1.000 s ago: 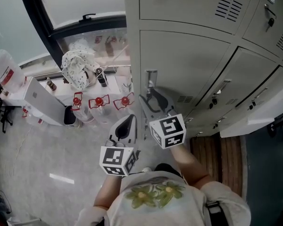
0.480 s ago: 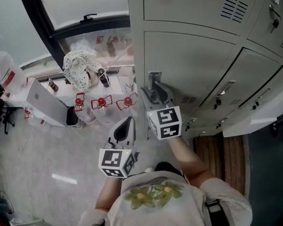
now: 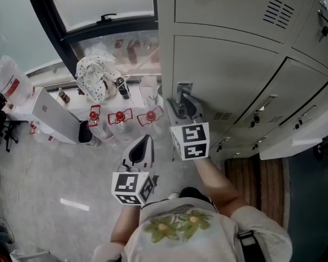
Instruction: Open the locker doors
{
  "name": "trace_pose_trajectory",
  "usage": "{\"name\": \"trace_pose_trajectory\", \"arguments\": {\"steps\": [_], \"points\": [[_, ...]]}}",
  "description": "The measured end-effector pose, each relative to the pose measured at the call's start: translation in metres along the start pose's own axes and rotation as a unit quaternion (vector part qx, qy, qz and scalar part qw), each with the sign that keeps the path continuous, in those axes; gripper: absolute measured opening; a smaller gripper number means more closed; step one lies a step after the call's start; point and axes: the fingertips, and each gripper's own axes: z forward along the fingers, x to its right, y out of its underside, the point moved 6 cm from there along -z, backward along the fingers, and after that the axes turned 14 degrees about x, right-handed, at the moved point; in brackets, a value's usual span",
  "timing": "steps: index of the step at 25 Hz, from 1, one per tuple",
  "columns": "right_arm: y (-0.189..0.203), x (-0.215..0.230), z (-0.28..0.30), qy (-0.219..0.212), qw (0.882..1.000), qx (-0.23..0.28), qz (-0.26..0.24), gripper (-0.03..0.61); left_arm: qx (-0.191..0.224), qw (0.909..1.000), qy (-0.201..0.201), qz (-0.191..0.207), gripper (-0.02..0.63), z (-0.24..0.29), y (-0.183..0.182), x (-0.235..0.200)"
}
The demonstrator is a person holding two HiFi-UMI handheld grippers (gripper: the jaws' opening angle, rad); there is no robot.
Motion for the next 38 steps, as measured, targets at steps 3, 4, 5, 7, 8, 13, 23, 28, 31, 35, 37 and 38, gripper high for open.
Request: {"name": "trace_pose_trajectory", "arguments": {"steps": [3, 4, 5, 7, 8, 13, 23, 28, 31, 35, 37, 38], "points": [[0.000, 0.000, -0.001, 0.009, 1.000, 0.000, 0.006, 0.173, 0.000, 1.0000, 0.002, 0.001, 0.028, -0.001, 0.000, 0.001], [0.000, 0.000, -0.001, 0.011, 1.000, 0.000, 0.008, 0.173, 0.000, 1.0000, 0.001, 0.001, 0.028, -0.002, 0.000, 0.001], [0.001, -0.001, -0.002, 0.013, 1.000, -0.001, 0.008, 0.173, 0.000, 1.0000, 0.001, 0.000, 0.028, -0.003, 0.000, 0.001], [0.001, -0.001, -0.002, 0.017, 1.000, -0.002, 0.009, 0.173, -0.001, 1.0000, -0.002, -0.001, 0.028, -0.006, -0.001, -0.001], [0.001, -0.001, -0.002, 0.018, 1.000, -0.002, 0.011, 0.173, 0.000, 1.0000, -0.003, -0.001, 0.028, -0.007, -0.001, -0.002], [-0.002, -0.007, -0.013, 0.026, 1.000, 0.009, 0.001, 0.169, 0.001, 1.0000, -0.007, -0.002, 0.028, -0.013, -0.002, -0.004], [-0.006, -0.015, -0.034, 0.067, 0.998, 0.001, -0.001, 0.141, 0.002, 1.0000, -0.003, -0.007, 0.028, -0.026, -0.002, 0.005], [-0.008, -0.016, -0.041, 0.073, 0.997, 0.006, -0.003, 0.121, 0.002, 0.9999, -0.012, -0.008, 0.028, -0.037, -0.001, 0.006], [-0.008, -0.017, -0.043, 0.075, 0.997, 0.006, 0.000, 0.121, 0.002, 0.9998, -0.016, -0.009, 0.028, -0.043, 0.000, 0.007], [-0.009, -0.017, -0.046, 0.076, 0.997, 0.004, 0.004, 0.120, 0.001, 0.9998, -0.018, -0.008, 0.028, -0.049, 0.000, 0.010], [-0.009, -0.017, -0.047, 0.074, 0.997, 0.006, 0.005, 0.118, 0.001, 0.9998, -0.020, -0.007, 0.028, -0.050, -0.001, 0.010], [-0.009, -0.017, -0.048, 0.073, 0.997, 0.007, 0.005, 0.118, 0.000, 0.9998, -0.021, -0.007, 0.028, -0.050, 0.000, 0.010]]}}
